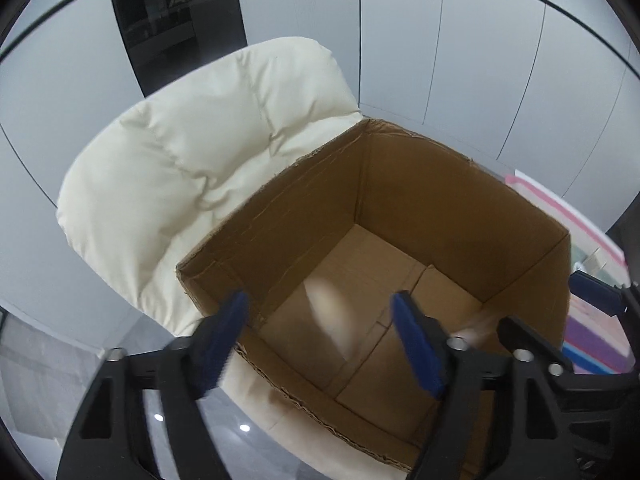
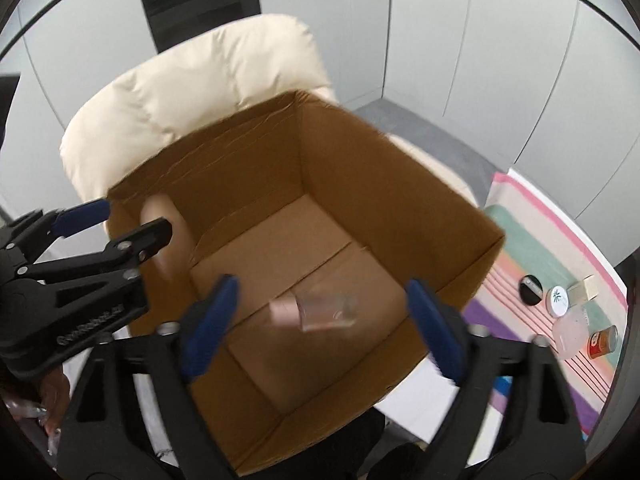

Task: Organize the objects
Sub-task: 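Lower both held items into the box and open both tools, then withdraw both open tools from the box back to the table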

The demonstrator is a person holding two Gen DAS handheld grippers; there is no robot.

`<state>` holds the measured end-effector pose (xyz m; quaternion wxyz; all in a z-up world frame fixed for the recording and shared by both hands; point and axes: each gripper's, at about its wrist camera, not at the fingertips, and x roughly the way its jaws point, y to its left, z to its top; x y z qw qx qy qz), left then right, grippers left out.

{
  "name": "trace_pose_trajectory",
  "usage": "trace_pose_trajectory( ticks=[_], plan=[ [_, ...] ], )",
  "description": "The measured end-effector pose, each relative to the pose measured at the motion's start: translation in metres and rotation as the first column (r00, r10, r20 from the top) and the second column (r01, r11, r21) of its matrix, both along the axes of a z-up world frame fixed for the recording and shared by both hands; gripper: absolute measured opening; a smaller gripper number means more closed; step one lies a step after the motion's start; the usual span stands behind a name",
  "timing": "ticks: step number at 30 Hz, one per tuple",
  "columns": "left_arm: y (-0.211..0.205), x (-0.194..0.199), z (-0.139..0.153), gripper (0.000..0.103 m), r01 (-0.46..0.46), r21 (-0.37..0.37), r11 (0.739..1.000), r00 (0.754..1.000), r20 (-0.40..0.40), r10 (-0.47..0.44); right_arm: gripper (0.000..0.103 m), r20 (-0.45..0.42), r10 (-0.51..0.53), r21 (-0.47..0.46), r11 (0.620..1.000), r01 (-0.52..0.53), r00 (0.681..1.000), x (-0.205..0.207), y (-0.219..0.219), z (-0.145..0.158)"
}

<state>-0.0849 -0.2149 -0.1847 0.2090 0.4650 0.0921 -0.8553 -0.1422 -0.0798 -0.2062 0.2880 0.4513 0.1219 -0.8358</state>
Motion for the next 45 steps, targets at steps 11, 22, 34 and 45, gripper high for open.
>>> trace_pose_trajectory(
  ticks=[11,22,34,45],
  plan=[
    [0.013,0.001,0.004,0.089,0.035,-0.056,0.998,0.999,0.008,-0.035,0.096,0.052,-0.041,-0.047,0.998,0.043,0.998,-0.006,0.013,-0.001],
    [0.021,0.009,0.016,0.089,0.038,-0.064,0.997,0.999,0.009,-0.038,0.096,0.056,-0.054,-0.049,0.997,0.057,0.997,0.006,0.020,0.006],
    [0.050,0.052,0.037,0.089,0.048,-0.065,0.997,0.999,0.024,-0.047,0.096,0.047,-0.074,-0.047,0.996,0.076,0.996,0.045,0.045,0.029],
    [0.074,0.117,0.039,0.089,0.057,-0.026,0.998,0.997,0.048,-0.056,0.096,0.046,-0.070,-0.037,0.997,0.071,0.997,0.101,0.071,0.041]
  ],
)
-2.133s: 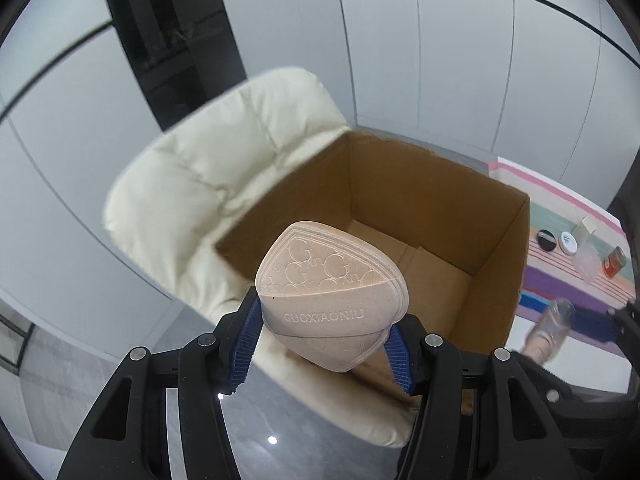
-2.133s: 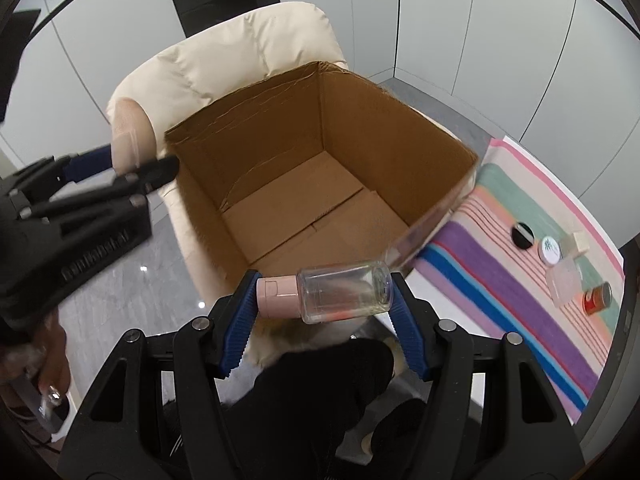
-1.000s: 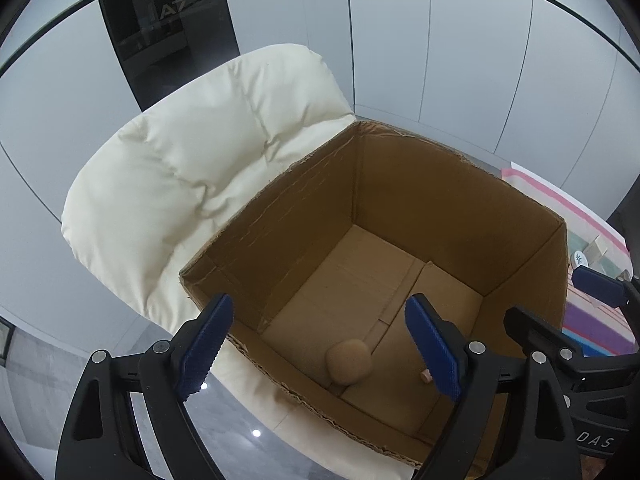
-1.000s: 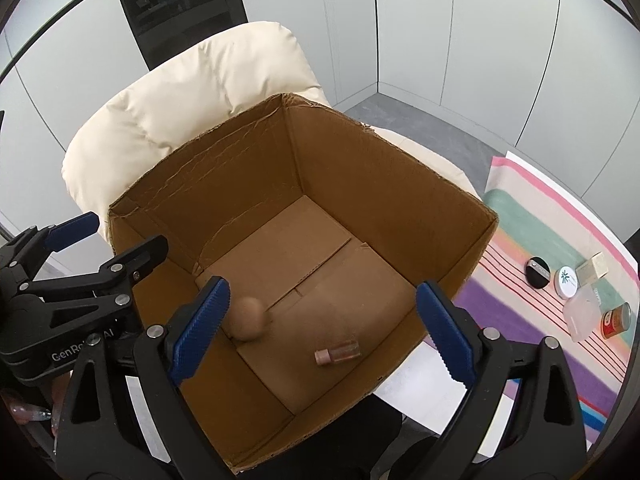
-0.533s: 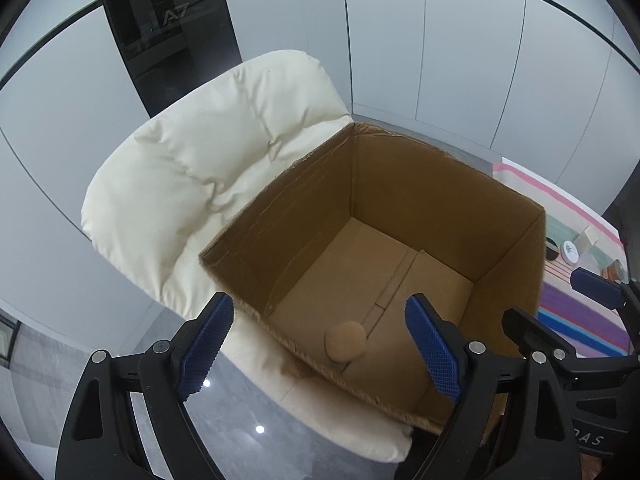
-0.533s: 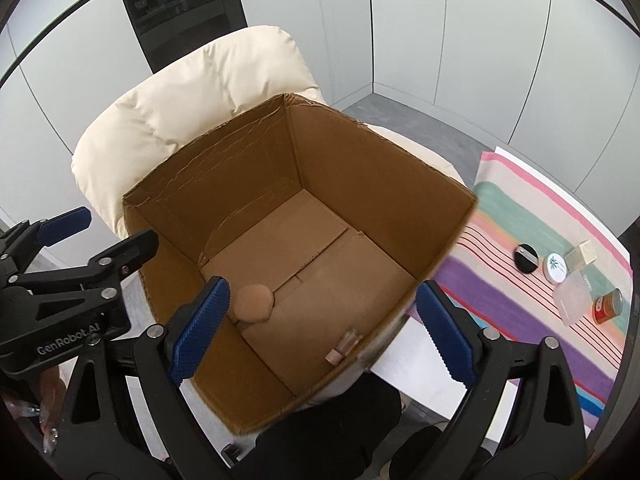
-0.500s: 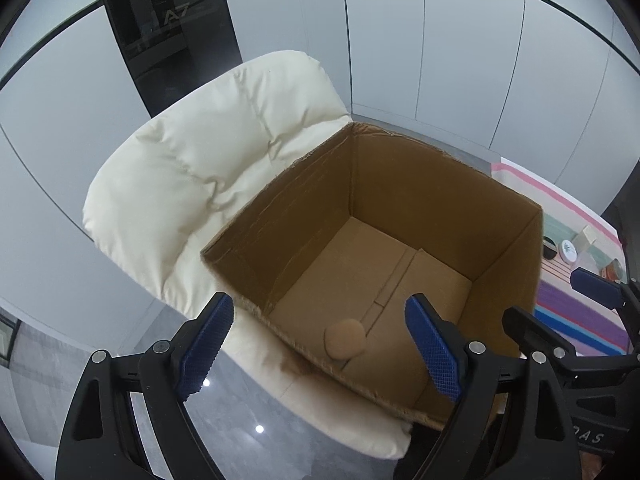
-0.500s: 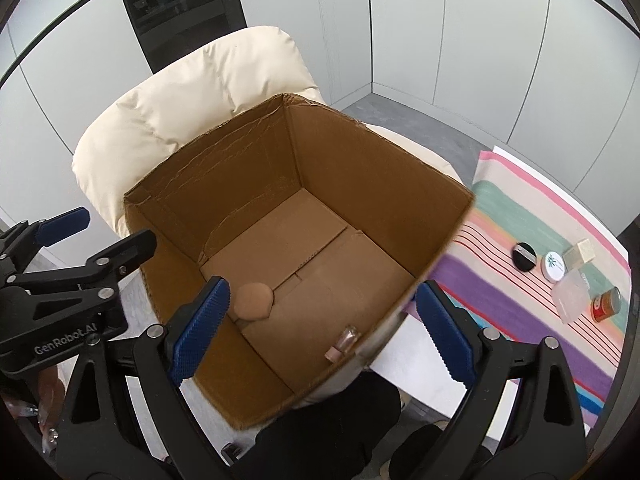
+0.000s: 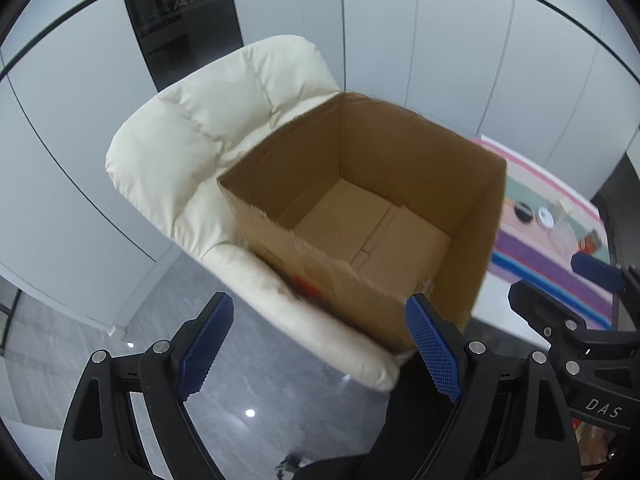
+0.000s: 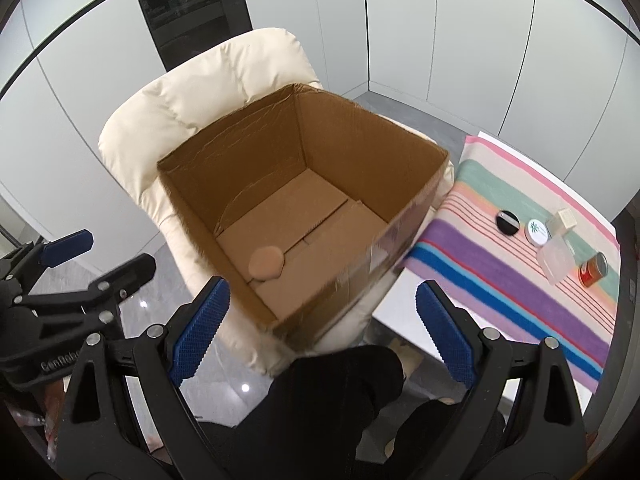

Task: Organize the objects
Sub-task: 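Withdraw both open tools from the box back to the table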

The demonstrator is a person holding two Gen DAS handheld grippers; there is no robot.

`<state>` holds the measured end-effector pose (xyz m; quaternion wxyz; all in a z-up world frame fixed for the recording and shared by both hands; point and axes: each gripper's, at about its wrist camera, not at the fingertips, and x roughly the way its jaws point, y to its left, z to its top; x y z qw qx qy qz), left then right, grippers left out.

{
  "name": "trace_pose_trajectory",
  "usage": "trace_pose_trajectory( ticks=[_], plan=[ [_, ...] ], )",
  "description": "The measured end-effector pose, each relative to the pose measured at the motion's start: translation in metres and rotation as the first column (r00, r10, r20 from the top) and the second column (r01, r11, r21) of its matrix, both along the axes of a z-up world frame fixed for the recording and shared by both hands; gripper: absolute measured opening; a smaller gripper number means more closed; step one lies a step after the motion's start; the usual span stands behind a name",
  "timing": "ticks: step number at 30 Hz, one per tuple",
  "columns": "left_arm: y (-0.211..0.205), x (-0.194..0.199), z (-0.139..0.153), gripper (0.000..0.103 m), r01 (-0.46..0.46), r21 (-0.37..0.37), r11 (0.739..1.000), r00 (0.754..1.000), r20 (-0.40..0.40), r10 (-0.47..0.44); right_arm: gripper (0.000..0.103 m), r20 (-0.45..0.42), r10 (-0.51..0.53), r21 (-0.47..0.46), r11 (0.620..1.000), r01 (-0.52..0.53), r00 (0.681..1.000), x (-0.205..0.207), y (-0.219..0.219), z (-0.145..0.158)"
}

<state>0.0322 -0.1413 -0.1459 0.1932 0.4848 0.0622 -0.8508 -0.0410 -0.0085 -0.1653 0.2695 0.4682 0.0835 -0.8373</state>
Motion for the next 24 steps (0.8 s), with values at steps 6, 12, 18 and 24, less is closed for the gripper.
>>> trace_pose_trajectory(
  ticks=[6,12,18,24],
  plan=[
    [0.017,0.032,-0.002,0.089,0.020,0.019,1.000,1.000,0.003,-0.020,0.096,0.004,0.014,-0.024,1.000,-0.014,1.000,0.036,0.021,0.006],
    [0.029,0.032,-0.002,0.089,0.057,0.007,0.998,0.998,-0.012,-0.057,0.096,-0.004,-0.014,-0.029,0.999,0.014,1.000,0.047,0.039,0.010],
    [0.028,0.021,-0.004,0.089,0.069,0.038,0.997,0.997,-0.035,-0.068,0.096,0.003,-0.061,-0.031,0.998,0.061,0.998,0.043,0.053,0.010],
    [0.049,0.005,-0.003,0.089,0.136,0.043,0.990,0.990,-0.040,-0.134,0.096,-0.002,-0.120,-0.028,0.992,0.120,0.993,0.038,0.076,0.011]
  ],
)
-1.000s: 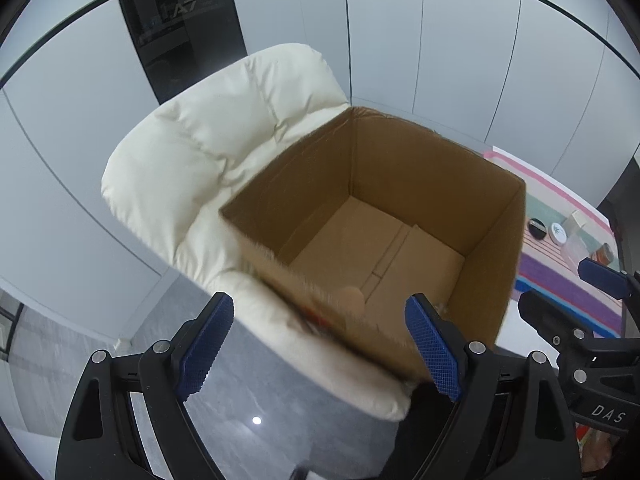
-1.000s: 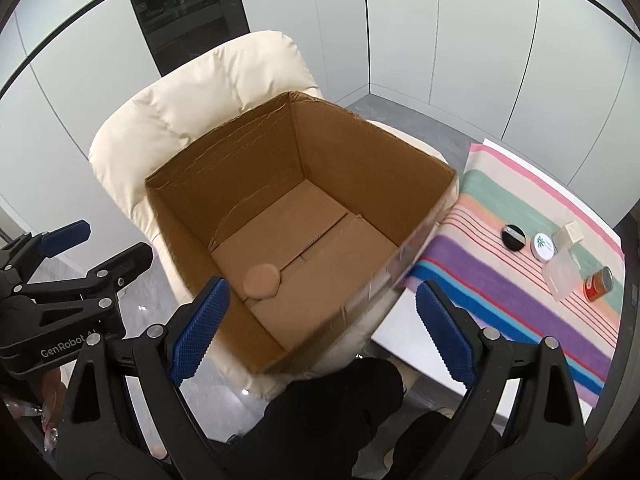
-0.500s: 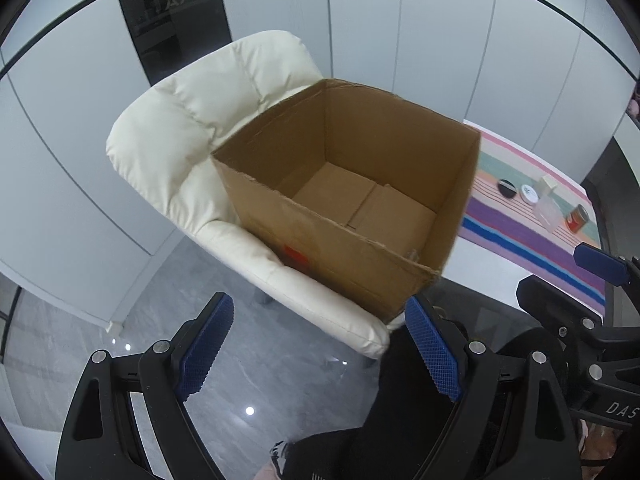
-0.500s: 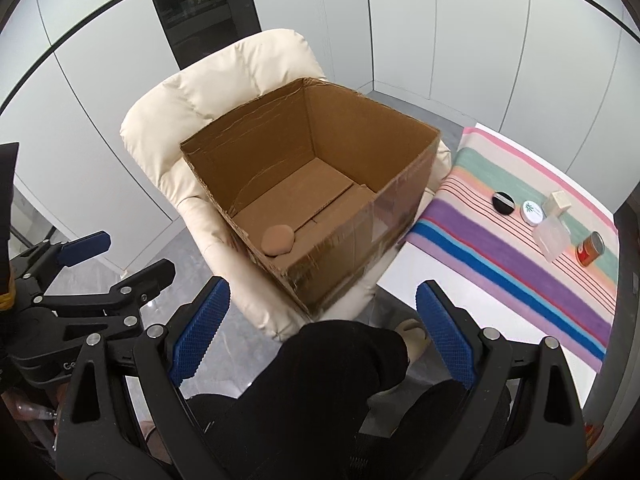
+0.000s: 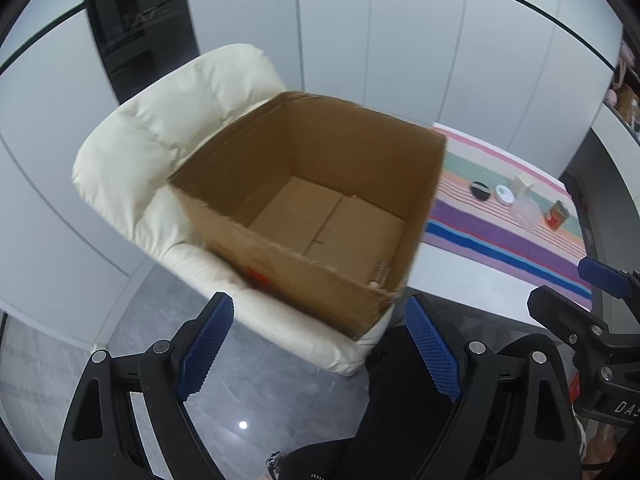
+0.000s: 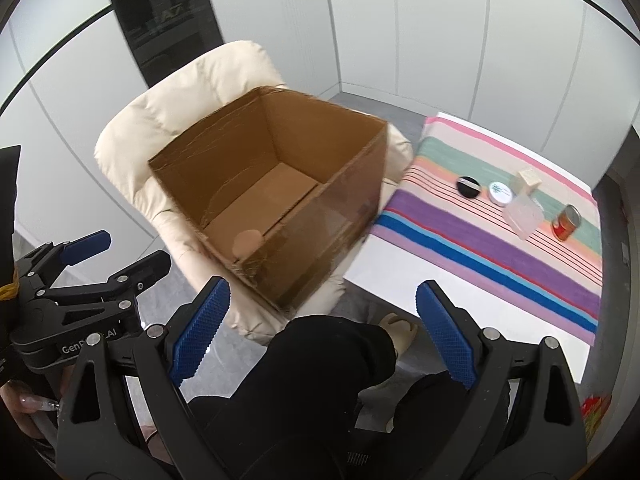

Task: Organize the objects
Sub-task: 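Withdraw both open tools from the box back to the table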

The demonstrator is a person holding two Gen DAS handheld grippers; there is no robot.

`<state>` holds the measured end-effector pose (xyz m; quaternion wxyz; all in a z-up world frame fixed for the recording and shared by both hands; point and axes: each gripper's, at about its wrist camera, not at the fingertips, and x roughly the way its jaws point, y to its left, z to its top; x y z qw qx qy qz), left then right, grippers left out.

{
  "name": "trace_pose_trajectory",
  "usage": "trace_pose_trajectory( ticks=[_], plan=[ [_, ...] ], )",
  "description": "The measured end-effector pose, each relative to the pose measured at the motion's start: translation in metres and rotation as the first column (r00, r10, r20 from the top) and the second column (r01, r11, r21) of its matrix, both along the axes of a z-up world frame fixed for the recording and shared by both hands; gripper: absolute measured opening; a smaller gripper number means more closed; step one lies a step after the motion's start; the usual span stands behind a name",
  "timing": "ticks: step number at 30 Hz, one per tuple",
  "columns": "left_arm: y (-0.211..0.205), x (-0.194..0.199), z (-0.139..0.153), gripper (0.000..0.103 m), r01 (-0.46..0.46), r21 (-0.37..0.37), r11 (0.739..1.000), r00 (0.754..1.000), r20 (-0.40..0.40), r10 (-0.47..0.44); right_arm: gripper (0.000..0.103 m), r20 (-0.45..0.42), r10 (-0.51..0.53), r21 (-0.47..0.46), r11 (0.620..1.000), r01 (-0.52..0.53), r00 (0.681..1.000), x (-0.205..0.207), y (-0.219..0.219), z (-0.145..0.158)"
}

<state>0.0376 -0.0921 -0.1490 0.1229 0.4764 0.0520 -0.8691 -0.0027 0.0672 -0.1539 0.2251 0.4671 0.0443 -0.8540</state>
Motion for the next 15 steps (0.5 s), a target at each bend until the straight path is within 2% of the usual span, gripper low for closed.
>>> trace_pose_trajectory(
  ticks=[7,15],
  plan=[
    [0.036,-0.021,0.000,0.089,0.085,0.007,0.996,0.996,-0.001,-0.085,0.096,-0.011,-0.106,0.001,0.994,0.106,0.994,-0.005,0.045,0.004],
    [0.087,-0.046,-0.002,0.089,0.201,0.006,0.980,0.980,-0.001,-0.201,0.096,-0.020,-0.248,0.003,0.969,0.248,0.968,-0.006,0.115,0.006]
  ],
)
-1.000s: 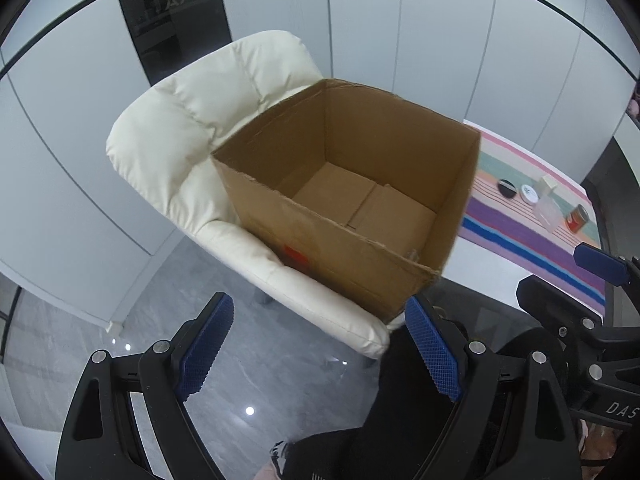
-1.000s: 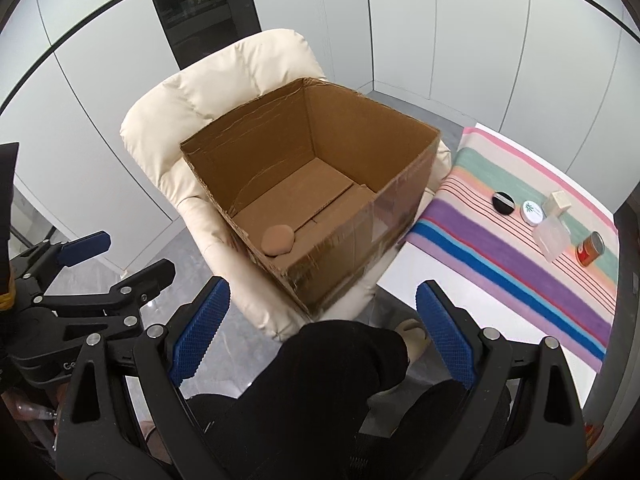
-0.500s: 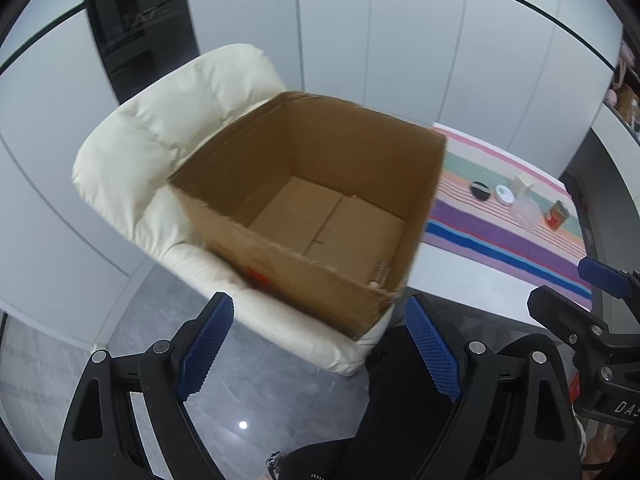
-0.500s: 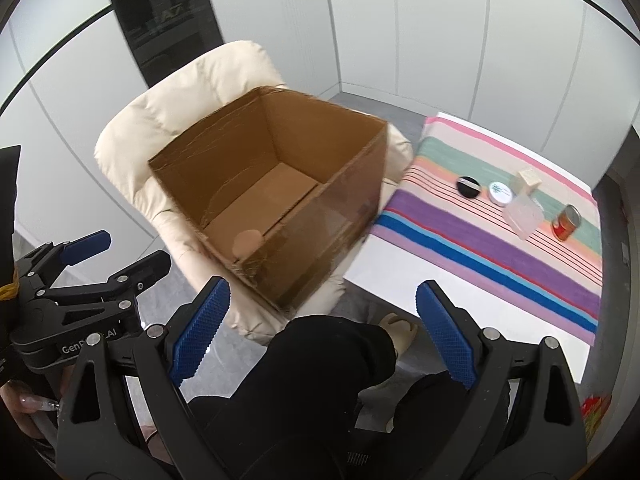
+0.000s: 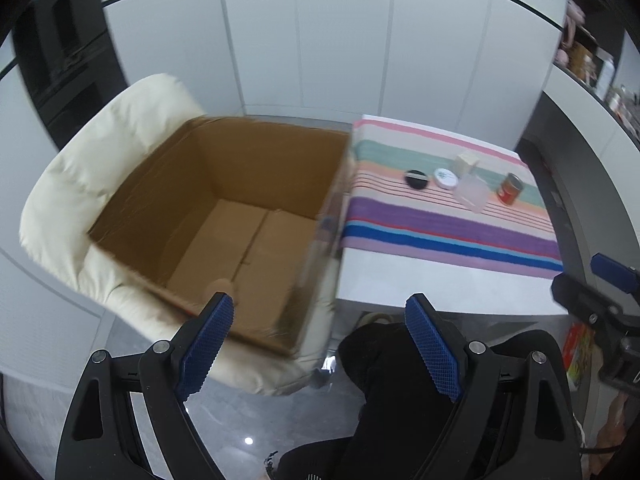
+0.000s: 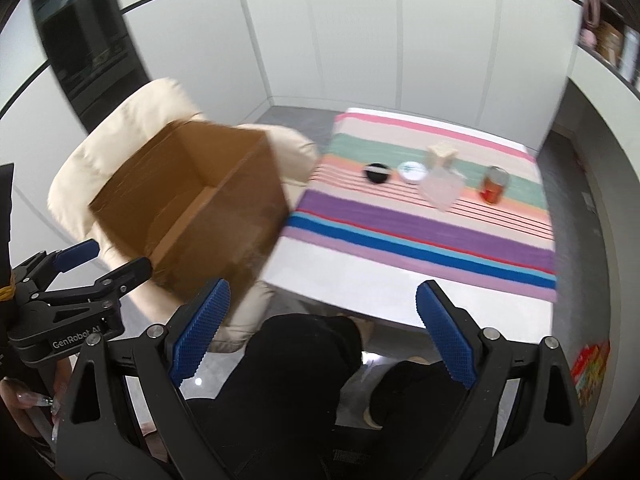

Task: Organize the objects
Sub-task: 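Withdraw both open tools from the box back to the table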

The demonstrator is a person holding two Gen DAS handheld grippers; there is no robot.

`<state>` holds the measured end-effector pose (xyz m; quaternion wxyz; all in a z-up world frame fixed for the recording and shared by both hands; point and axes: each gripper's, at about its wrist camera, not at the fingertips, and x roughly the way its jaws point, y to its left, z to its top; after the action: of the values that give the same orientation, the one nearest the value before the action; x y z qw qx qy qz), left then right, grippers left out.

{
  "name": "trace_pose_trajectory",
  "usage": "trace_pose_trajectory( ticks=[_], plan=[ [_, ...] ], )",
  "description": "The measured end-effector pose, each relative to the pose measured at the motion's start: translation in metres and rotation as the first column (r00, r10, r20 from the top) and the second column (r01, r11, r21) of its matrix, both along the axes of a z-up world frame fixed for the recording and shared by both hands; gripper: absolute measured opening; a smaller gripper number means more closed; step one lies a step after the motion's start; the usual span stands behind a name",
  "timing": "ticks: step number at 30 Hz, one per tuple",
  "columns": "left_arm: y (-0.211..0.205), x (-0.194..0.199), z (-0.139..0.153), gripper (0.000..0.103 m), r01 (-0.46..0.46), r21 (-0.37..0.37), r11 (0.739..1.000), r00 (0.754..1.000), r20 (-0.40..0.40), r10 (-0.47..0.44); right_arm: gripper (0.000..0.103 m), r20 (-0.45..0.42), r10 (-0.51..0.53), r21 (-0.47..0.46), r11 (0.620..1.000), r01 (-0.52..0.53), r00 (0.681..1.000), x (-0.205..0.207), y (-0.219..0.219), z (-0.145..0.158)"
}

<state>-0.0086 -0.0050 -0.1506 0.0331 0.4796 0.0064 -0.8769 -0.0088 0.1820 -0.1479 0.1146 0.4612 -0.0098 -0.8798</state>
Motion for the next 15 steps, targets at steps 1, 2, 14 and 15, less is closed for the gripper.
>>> trace_pose_trajectory(
  ticks=[1,2,14,15],
  plan=[
    [0.005,-0.003,-0.001,0.089,0.012,0.003,1.000,1.000,0.003,-0.012,0.096,-0.001,-0.019,0.001,1.000,0.019,1.000,0.000,0.010,0.000],
    [0.012,-0.007,-0.001,0.089,0.028,0.009,1.000,1.000,0.007,-0.028,0.096,-0.002,-0.041,0.001,0.999,0.041,0.999,0.001,0.020,0.001],
    [0.087,-0.030,-0.006,0.089,0.180,0.023,0.983,0.983,0.019,-0.181,0.096,-0.019,-0.308,0.044,0.950,0.308,0.951,0.012,0.151,0.000],
    [0.092,-0.031,-0.007,0.089,0.189,0.023,0.982,0.982,0.021,-0.190,0.096,-0.018,-0.330,0.043,0.943,0.330,0.944,0.015,0.163,0.000]
  ],
)
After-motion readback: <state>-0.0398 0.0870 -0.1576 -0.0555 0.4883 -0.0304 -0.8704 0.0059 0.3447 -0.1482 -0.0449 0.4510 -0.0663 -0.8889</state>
